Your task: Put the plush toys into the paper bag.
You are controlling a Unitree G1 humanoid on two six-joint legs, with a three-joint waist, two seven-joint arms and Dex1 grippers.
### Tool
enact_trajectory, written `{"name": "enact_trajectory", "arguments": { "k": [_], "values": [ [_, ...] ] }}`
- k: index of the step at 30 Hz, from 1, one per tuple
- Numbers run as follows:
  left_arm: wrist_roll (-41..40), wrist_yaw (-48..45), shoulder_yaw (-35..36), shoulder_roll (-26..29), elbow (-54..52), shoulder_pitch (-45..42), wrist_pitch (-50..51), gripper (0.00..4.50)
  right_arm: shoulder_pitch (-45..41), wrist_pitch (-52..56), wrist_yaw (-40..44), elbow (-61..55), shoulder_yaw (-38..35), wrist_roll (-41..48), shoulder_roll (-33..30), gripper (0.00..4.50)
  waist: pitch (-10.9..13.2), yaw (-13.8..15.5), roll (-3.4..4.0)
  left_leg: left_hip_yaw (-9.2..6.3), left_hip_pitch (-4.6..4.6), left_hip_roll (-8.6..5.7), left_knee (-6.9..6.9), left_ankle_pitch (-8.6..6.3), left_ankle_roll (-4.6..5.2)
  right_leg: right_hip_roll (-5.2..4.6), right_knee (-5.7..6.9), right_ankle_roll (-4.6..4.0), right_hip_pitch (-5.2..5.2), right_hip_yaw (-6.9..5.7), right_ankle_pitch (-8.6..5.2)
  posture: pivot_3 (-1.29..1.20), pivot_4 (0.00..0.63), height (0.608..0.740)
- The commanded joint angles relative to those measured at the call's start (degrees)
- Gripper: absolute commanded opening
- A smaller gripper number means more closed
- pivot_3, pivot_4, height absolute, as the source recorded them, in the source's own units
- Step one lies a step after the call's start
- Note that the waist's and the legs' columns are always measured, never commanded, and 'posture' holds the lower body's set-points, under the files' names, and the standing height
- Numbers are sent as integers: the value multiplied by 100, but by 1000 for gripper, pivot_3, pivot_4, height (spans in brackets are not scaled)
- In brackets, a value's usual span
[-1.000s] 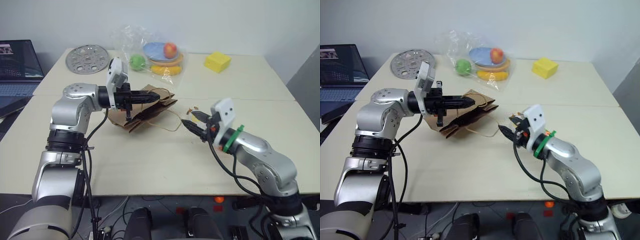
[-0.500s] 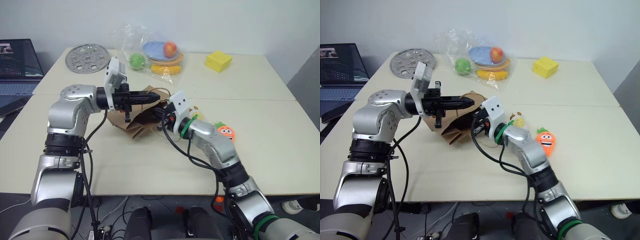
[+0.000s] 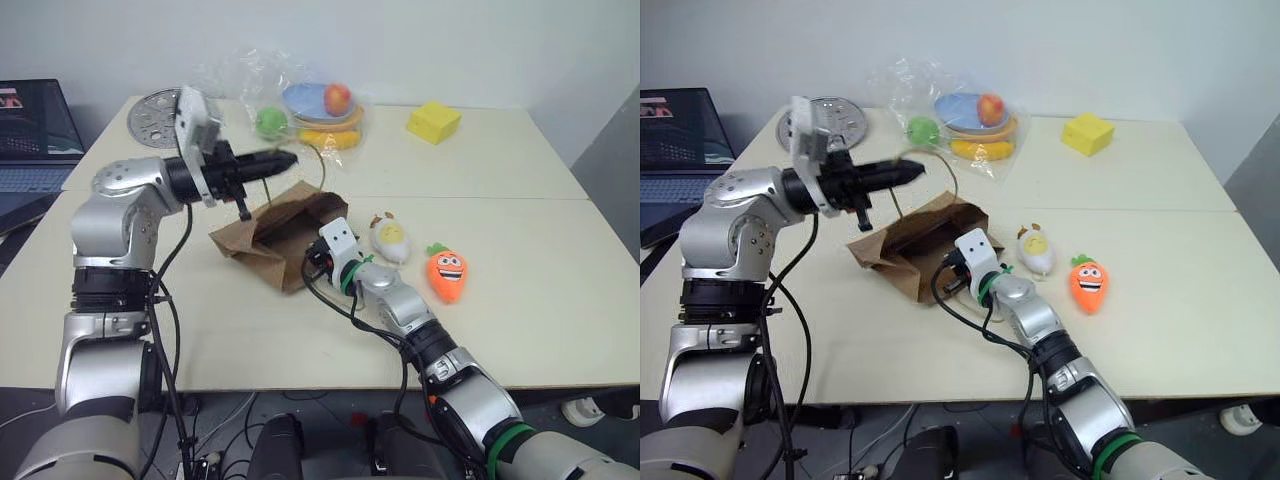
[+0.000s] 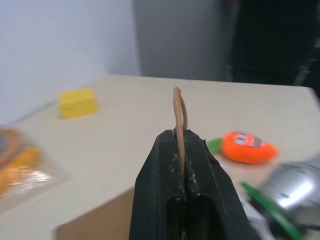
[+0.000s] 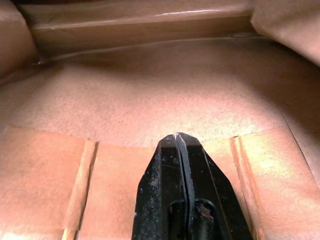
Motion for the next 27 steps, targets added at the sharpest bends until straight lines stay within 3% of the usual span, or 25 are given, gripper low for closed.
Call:
{"name": "enact_trajectory", "arguments": {
  "k": [1, 6, 17, 21, 23, 27],
  "values": [
    [-11, 715, 530, -134, 140, -428, -563, 0, -151, -154, -203, 205, -176, -125, 94, 30, 0, 3, 0, 0, 0, -1, 0, 2, -3, 0, 0, 0, 0, 0, 0, 0, 150, 740],
    [-427, 1312, 968, -314, -64, -589, -348, 0, -359, -322, -607, 539, -409, -243, 144, 30, 0, 3, 0, 2, 0, -2, 0, 5, -9, -1, 0, 1, 0, 2, 1, 0, 150, 740],
    [-393, 1077, 669, -186, -713, 175, -170, 0, -551, -413, -673, 808, -539, -359, 142, 30, 0, -5, 0, 2, 0, 0, -4, 5, -10, -1, 2, 1, -1, 0, 1, 0, 150, 740],
    [-233, 852, 374, -195, -821, 529, -246, 0, -528, -592, -364, 455, -555, -226, 203, 30, 0, -5, 0, 3, -1, -1, -4, 7, -13, -1, -1, 0, 0, 1, 2, 0, 150, 740],
    [221, 642, -7, -138, -818, 764, -737, 0, -487, -657, -77, 145, -497, -160, 199, 30, 0, -10, 0, 7, 0, -1, -4, 7, -13, -1, -1, 0, -1, 4, 2, 0, 150, 740],
    [108, 673, -73, -345, -844, 810, -699, 0, -281, -815, 431, -390, -366, -58, 159, 30, 0, 4, 0, 4, -2, 2, -5, 7, -13, 0, 1, 0, -3, -1, 1, 0, 150, 740]
  ]
}}
